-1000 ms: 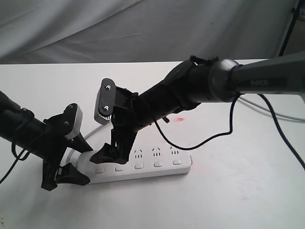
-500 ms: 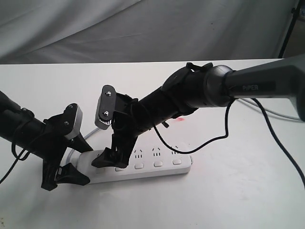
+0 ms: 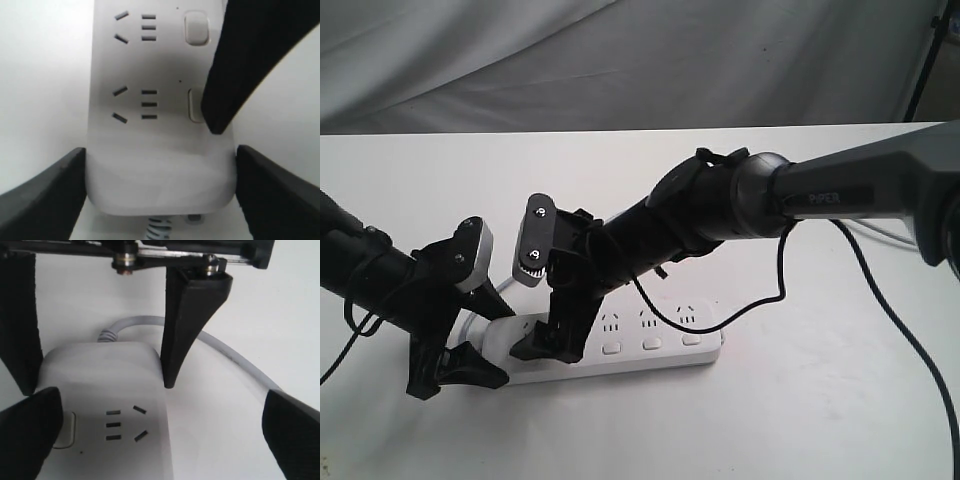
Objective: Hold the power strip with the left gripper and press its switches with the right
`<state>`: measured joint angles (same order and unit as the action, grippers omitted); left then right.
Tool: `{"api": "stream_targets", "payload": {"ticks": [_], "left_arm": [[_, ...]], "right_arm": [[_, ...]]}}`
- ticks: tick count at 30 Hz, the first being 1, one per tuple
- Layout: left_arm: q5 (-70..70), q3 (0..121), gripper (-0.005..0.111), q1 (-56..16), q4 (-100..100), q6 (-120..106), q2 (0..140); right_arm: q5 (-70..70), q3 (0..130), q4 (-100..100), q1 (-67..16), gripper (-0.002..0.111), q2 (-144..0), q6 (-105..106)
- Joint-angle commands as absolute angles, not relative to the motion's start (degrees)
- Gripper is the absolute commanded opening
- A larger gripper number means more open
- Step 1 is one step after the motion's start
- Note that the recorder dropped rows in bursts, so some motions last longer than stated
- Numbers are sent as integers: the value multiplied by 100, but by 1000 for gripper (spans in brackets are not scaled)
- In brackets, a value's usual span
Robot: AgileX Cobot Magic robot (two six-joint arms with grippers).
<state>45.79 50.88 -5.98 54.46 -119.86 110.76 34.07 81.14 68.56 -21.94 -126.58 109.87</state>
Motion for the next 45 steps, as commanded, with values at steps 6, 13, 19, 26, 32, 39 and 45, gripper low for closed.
{"api": "stream_targets", "payload": {"ticks": [6,13,19,26,32,39,45], "left_arm": [[4336,5100,0,-606,5442,-12001,11076],[4336,5100,0,-606,5442,-12001,11076],[4336,5100,0,-606,5442,-12001,11076],[4336,5100,0,-606,5442,-12001,11076],[4336,5100,0,-606,5442,-12001,11076],[4336,5100,0,-606,5442,-12001,11076],[4336,5100,0,-606,5442,-12001,11076]], "right_arm": [[3172,8141,6329,-2224,103,-12640,10958],[3161,8141,6175,-2224,103,-12640,10921],[3161,8141,5861,-2224,103,-12640,10798],[3161,8141,5809,-2224,103,-12640,10727],[3151,8141,5772,-2255,103,-12762,10733],[3065,8141,5612,-2323,103,-12831,10733],[3065,8141,5198,-2347,103,-12842,10484]]}}
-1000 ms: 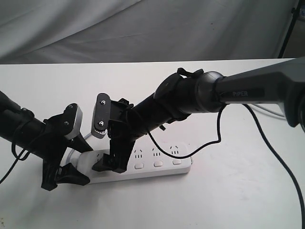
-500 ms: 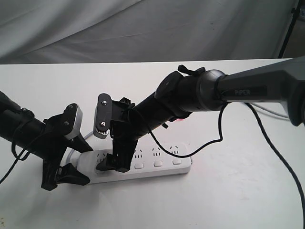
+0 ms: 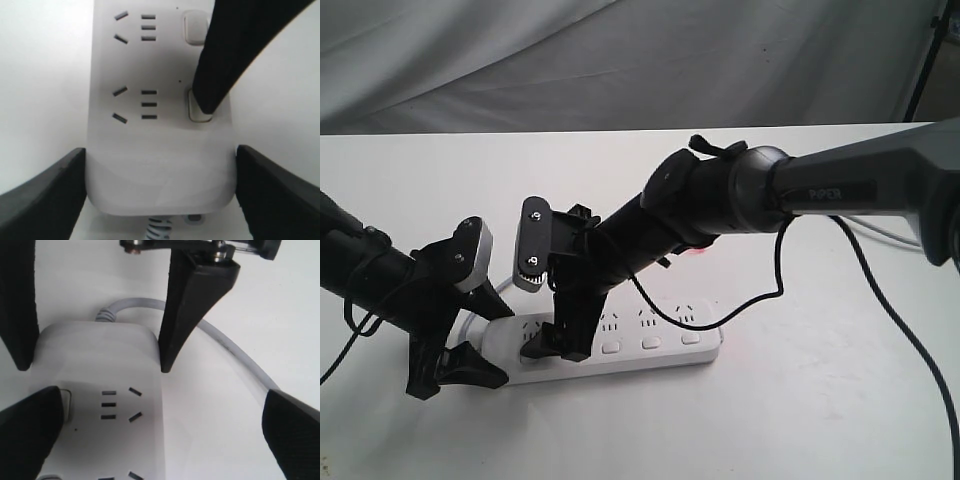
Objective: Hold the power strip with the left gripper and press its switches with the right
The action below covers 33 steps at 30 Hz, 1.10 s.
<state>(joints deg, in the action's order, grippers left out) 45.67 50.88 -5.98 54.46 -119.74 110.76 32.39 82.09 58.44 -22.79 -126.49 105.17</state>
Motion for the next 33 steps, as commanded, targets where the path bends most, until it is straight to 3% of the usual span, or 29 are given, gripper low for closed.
{"api": "stream_targets", "payload": {"ticks": [1,33], "left_arm": [[4336,5100,0,-606,5442,-12001,11076],[4336,5100,0,-606,5442,-12001,11076]], "right_arm": [[3065,8141,5179,-2347,103,-12842,10479],[3093,8141,5711,-2458,103,-12412,10416]]}}
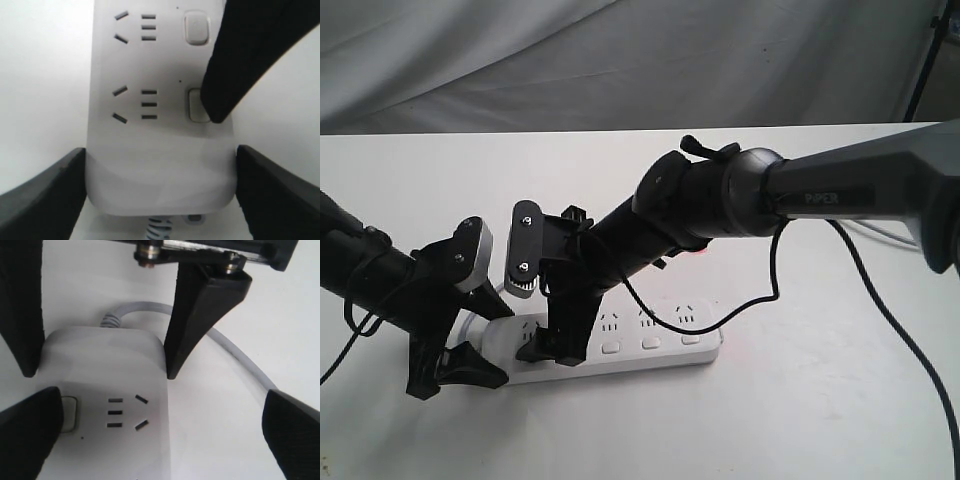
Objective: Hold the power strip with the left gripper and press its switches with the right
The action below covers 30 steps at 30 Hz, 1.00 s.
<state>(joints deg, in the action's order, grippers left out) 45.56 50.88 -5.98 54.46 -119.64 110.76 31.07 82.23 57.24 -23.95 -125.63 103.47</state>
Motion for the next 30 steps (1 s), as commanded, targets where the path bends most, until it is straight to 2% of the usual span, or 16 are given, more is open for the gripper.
{"api": "stream_targets", "payload": {"ticks": [1,16,30], "left_arm": [[4336,5100,0,-606,5442,-12001,11076],[4336,5100,0,-606,5442,-12001,11076],[4336,5100,0,-606,5442,-12001,11076]], "right_arm": [[3103,8141,5711,-2458,103,-12348,10354],[3168,8141,5096,-2446,103,-12097,9841],[3945,8141,4977,-1787,103,-12097,9726]]}}
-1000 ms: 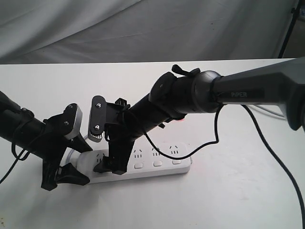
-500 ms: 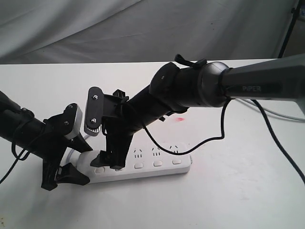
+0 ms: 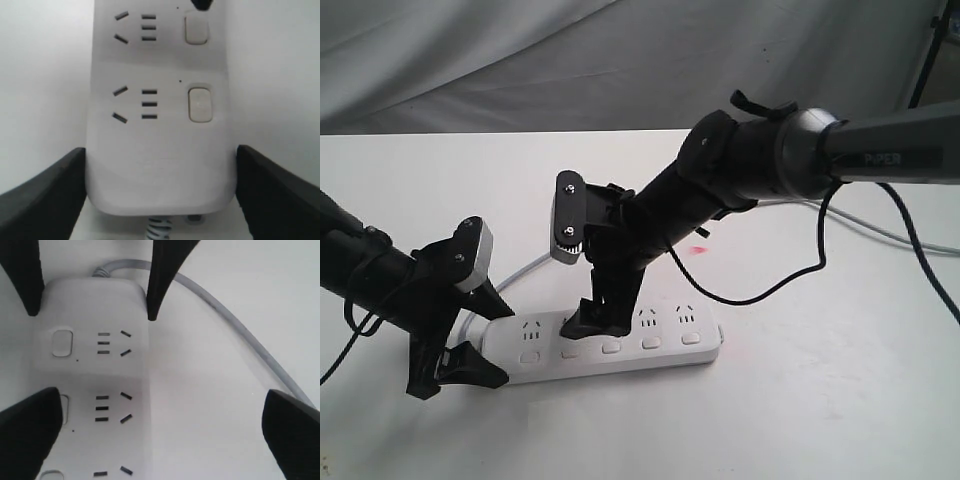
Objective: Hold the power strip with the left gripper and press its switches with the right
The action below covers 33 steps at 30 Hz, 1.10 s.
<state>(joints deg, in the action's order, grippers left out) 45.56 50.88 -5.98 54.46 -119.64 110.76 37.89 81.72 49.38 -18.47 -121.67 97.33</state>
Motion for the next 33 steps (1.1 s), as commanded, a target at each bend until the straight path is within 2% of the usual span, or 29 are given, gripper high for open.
{"api": "stream_targets", "payload": {"ticks": [1,33], "left_arm": [[4336,5100,0,-606,5442,-12001,11076],[4336,5100,0,-606,5442,-12001,11076]], "right_arm": [[3945,8141,5005,-1787,103,-12097,9724],[3702,8141,4981,-1888,103,-12377,9886]]}}
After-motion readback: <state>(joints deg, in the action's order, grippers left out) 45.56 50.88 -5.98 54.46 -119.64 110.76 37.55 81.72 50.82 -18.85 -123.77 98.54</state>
